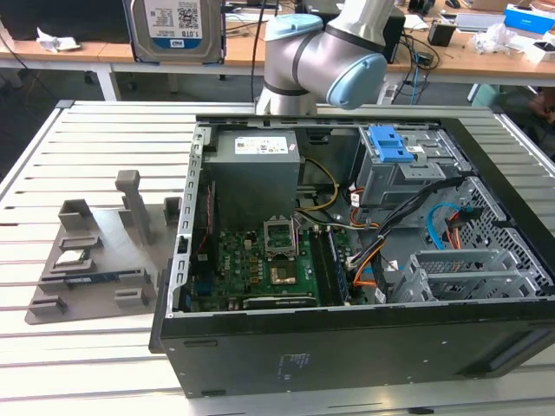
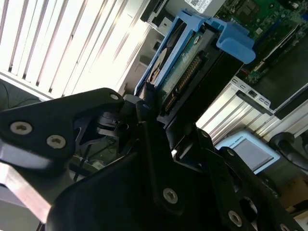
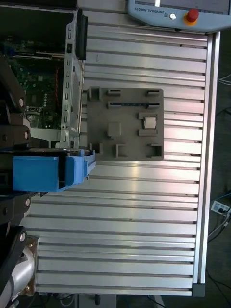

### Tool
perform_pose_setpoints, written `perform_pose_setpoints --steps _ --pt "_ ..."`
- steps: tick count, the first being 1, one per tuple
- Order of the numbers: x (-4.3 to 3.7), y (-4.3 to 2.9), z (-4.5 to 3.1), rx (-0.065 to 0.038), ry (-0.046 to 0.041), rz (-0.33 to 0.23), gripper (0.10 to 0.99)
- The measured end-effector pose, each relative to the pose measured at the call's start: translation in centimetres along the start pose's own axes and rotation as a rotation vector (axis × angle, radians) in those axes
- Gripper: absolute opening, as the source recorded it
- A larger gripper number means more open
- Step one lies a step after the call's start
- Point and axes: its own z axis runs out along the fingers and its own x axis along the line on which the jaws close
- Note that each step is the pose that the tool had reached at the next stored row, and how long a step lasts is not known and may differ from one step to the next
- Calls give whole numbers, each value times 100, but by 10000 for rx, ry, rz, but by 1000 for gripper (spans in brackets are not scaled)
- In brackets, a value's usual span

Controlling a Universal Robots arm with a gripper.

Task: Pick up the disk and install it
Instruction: 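Pick up the disk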

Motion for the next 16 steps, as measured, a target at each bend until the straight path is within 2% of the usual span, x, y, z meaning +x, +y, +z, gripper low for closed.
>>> perform_pose_setpoints --steps 4,9,13,16 --pt "9 -139 -9 0 0 0 369" --pt "17 -271 -18 0 0 -1 369" --pt "28 -450 -30 0 0 0 369" --pt "34 -547 -36 -1 0 -1 369"
